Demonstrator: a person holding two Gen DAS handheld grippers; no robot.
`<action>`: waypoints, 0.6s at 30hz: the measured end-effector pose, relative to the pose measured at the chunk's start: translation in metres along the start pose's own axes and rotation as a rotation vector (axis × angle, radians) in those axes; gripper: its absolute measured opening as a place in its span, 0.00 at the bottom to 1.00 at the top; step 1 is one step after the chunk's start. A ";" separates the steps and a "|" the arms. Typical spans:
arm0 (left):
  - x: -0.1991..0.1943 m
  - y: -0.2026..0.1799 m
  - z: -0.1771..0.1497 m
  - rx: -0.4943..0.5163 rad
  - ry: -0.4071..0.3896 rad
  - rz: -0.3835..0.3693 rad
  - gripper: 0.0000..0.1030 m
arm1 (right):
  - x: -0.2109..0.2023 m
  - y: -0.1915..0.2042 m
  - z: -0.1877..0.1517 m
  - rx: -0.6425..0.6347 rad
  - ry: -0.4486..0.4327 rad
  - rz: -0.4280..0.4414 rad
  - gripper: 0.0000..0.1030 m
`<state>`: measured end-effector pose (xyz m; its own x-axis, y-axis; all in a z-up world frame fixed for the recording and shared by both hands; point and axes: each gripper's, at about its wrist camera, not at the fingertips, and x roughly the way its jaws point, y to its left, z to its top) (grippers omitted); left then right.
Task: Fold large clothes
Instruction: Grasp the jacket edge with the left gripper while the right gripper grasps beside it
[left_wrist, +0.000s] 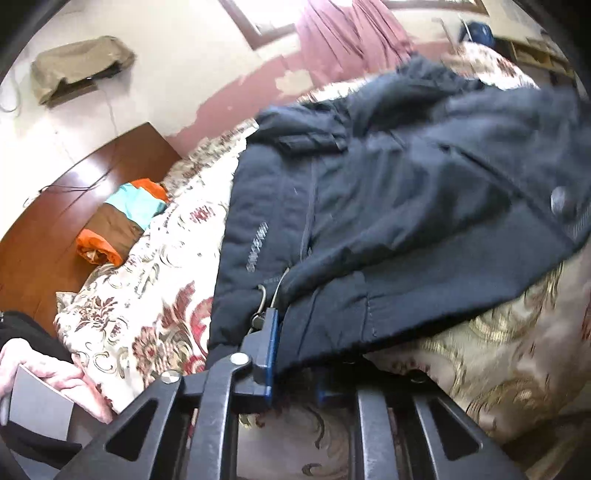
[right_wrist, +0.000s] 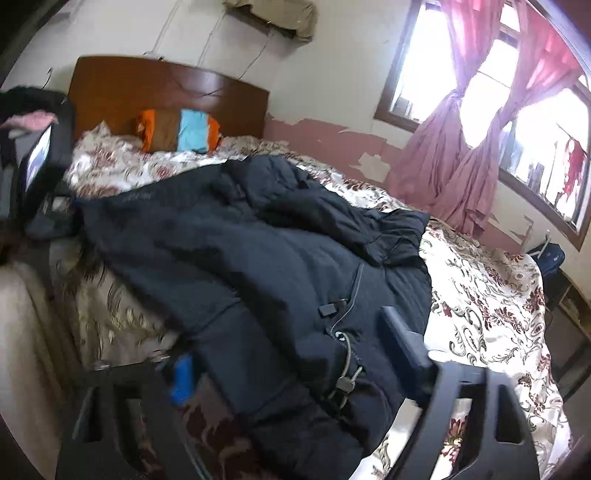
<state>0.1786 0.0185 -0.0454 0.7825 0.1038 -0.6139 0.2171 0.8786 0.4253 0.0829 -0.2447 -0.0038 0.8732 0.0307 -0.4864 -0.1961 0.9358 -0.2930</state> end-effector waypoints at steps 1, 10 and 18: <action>-0.003 0.001 0.003 -0.014 -0.013 0.007 0.11 | -0.001 0.004 -0.002 -0.015 0.007 0.002 0.53; -0.048 0.018 0.030 -0.165 -0.159 0.005 0.08 | -0.027 0.003 0.005 0.013 -0.054 0.039 0.08; -0.111 0.024 0.020 -0.238 -0.239 -0.032 0.07 | -0.091 -0.009 0.014 0.009 -0.191 0.028 0.06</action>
<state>0.1087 0.0185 0.0466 0.8982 -0.0132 -0.4395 0.1237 0.9667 0.2239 0.0115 -0.2514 0.0542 0.9365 0.1219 -0.3289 -0.2180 0.9369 -0.2734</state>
